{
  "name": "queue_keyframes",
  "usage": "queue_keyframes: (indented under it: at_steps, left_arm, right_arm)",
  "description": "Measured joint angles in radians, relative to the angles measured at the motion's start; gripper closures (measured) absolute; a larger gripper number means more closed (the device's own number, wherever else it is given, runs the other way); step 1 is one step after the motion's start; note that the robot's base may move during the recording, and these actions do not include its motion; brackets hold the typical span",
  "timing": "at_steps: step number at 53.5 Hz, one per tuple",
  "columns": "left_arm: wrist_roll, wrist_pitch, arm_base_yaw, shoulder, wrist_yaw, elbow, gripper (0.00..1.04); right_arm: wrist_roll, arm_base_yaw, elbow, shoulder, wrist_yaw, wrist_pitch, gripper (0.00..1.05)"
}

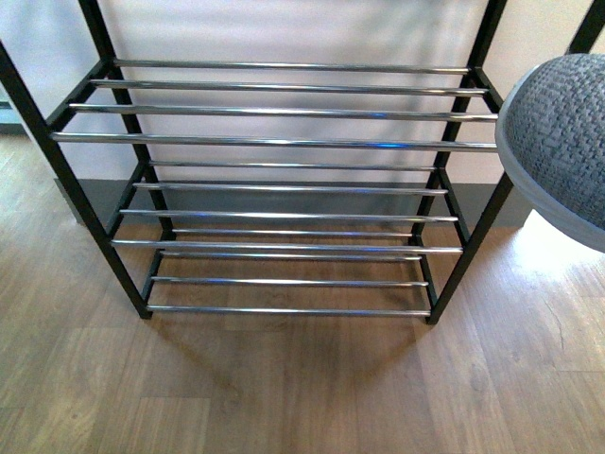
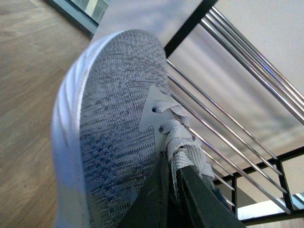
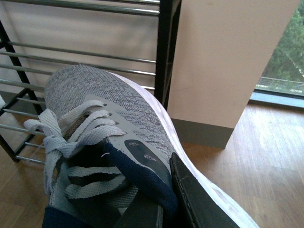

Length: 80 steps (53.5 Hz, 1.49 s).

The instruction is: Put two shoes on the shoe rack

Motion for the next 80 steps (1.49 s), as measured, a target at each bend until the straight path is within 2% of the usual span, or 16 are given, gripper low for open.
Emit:
queue_keyframes:
  at_steps: [80]
  left_arm:
    - [0.000, 0.000, 0.000, 0.000, 0.005, 0.000, 1.03]
  right_arm:
    - [0.000, 0.000, -0.002, -0.001, 0.001, 0.000, 1.03]
